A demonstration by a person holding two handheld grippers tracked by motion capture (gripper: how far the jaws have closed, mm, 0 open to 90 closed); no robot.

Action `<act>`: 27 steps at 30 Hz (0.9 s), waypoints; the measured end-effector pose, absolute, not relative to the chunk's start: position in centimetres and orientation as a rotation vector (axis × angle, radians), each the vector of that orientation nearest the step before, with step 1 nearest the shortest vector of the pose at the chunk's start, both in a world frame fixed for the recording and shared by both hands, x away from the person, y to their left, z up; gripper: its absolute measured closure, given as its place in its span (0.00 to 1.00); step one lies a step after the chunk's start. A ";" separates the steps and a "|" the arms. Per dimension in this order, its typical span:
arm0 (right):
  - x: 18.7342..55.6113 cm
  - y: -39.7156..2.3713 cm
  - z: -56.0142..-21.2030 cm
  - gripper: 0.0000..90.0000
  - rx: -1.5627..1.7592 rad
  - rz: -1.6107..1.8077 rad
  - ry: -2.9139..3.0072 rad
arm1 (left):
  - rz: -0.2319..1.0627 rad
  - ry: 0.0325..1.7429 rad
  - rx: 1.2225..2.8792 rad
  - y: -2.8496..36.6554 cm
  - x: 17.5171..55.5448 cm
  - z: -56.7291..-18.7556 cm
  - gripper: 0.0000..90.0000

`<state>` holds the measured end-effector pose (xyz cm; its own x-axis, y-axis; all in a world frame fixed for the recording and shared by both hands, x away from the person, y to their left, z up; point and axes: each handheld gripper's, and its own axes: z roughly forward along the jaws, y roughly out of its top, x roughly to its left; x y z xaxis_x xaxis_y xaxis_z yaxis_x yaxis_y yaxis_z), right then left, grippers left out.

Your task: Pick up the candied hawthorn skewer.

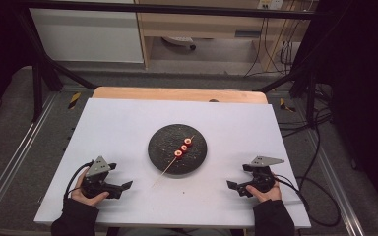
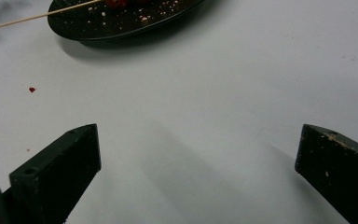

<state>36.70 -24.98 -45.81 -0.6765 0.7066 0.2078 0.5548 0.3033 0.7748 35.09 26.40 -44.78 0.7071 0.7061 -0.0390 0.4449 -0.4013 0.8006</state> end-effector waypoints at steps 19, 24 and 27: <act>36.6 -25.1 -45.5 0.01 1.166 1.316 2.375 | 0.379 0.862 2.075 25.0 35.0 -44.2 0.08; 36.6 -25.1 -45.5 0.01 1.169 1.315 2.374 | 0.376 0.860 2.080 24.5 35.0 -44.1 0.08; 36.7 -25.1 -45.4 0.01 1.174 1.314 2.373 | 0.371 0.863 2.076 24.1 35.0 -43.9 0.08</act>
<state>36.65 -25.14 -45.44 -0.6699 0.7145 0.2018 0.5502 0.2952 0.7811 35.04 24.15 -43.91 0.7198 0.6929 -0.0427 0.4455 -0.4139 0.7938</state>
